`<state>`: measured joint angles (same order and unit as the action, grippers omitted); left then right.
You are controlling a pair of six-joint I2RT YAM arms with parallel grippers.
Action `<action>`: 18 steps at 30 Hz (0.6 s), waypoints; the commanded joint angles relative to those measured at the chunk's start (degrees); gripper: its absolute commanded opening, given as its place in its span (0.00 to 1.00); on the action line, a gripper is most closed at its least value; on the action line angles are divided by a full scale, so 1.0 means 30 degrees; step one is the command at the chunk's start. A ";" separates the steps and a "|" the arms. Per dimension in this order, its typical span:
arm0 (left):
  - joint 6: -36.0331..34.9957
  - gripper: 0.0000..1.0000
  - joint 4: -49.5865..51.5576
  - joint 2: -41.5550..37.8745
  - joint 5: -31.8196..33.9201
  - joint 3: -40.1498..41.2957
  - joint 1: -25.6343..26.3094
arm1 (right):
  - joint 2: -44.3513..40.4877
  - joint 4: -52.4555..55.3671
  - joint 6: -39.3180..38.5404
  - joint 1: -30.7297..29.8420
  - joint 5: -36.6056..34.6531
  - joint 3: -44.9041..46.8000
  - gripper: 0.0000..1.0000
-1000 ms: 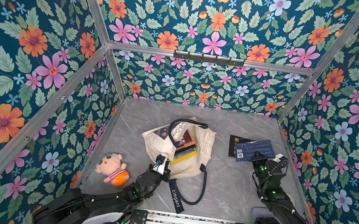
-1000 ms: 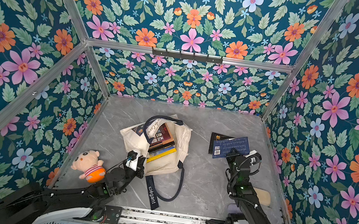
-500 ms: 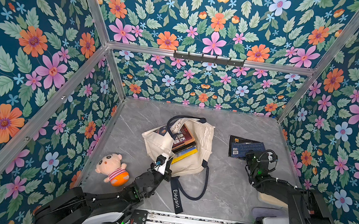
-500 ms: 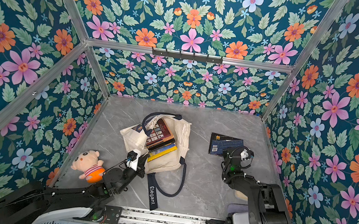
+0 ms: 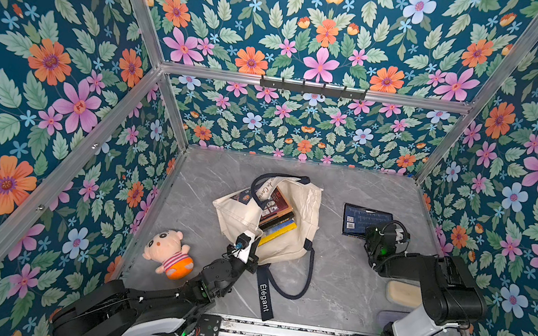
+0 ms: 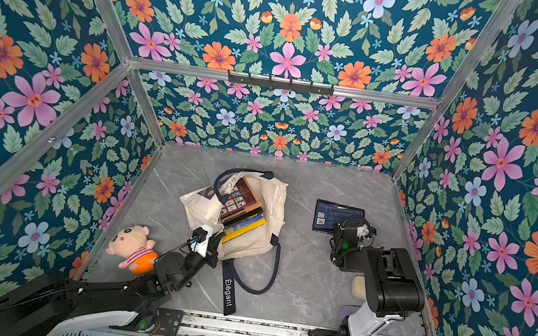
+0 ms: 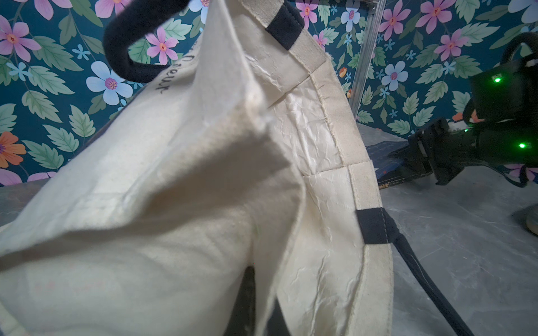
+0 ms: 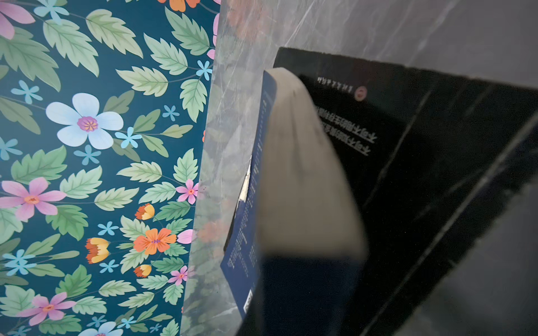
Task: Take out the books from the canvas bag
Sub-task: Place the book on the book.
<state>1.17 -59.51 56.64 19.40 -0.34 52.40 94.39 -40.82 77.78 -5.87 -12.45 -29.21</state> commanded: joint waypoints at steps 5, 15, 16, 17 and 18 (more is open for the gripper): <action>-0.0389 0.00 -0.1874 -0.0033 -0.0727 0.0758 0.0155 | 0.0031 0.1929 0.0702 0.0600 0.1505 -0.0355 0.32; -0.0705 0.00 -0.1815 -0.0075 -0.0626 0.0728 0.0345 | -0.2029 0.4249 0.0019 0.0839 0.3239 -0.0047 0.75; -0.0711 0.00 -0.1815 -0.0071 -0.0652 0.0728 0.0345 | -0.2277 0.4688 0.0002 0.0843 0.3332 -0.0083 0.79; -0.0740 0.00 -0.1815 -0.0048 -0.0657 0.0714 0.0374 | -0.2470 0.5114 0.0002 0.0843 0.3520 -0.0142 0.83; -0.0756 0.00 -0.1815 -0.0016 -0.0685 0.0677 0.0403 | -0.2558 0.5317 -0.0027 0.0843 0.3841 -0.0166 0.86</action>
<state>-0.34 -59.51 56.69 19.40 -0.34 53.39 87.70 -30.76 77.76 -3.31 -3.27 -29.50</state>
